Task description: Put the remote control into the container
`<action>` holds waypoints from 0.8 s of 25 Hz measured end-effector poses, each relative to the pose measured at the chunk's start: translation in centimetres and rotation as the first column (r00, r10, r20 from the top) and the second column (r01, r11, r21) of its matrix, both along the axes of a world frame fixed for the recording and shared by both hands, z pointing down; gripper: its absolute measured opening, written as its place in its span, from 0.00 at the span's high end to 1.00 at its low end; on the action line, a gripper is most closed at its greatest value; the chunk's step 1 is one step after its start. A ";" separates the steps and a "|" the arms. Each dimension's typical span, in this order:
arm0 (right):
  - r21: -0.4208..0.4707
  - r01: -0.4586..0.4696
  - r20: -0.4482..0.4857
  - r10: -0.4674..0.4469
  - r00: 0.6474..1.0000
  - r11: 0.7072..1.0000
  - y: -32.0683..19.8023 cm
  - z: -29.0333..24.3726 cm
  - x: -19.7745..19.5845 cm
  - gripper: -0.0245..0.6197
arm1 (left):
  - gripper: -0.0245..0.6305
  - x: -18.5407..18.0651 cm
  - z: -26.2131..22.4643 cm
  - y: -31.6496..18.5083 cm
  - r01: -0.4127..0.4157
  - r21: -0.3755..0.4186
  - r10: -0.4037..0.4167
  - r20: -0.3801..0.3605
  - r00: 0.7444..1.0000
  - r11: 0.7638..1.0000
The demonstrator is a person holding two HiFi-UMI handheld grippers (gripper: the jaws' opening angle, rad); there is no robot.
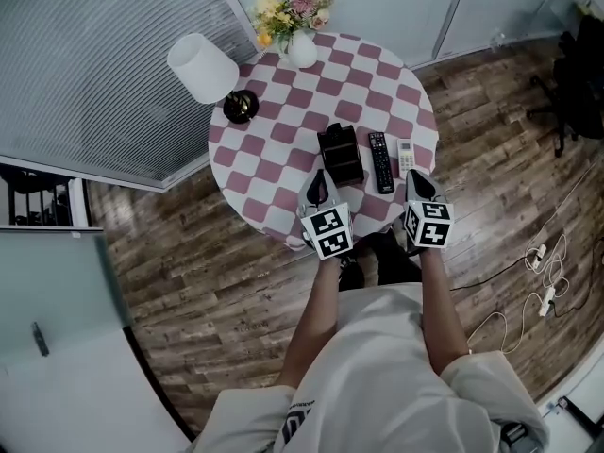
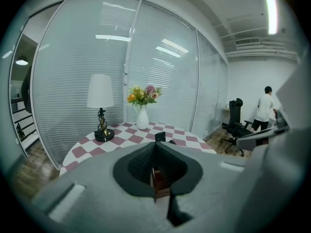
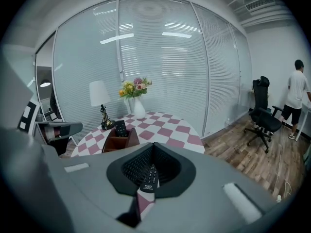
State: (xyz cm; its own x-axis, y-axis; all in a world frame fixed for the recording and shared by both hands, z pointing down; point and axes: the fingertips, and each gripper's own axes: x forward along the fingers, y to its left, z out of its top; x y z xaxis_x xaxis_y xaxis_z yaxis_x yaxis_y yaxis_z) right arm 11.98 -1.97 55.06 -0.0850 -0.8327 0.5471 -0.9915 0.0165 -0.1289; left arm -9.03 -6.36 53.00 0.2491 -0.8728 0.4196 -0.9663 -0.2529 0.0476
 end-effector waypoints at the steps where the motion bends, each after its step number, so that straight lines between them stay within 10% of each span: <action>1: -0.001 0.001 -0.001 -0.001 1.000 1.000 -0.1 -0.1 0.2 0.96 | 0.96 0.2 0.2 0.0 0.003 -0.011 -0.003 0.000 1.000 1.000; 20: -0.056 0.275 -0.012 -0.276 0.961 0.960 -5.6 1.5 6.3 0.96 | 0.78 16.9 4.8 -4.3 -0.019 -0.188 0.016 -0.015 1.000 0.982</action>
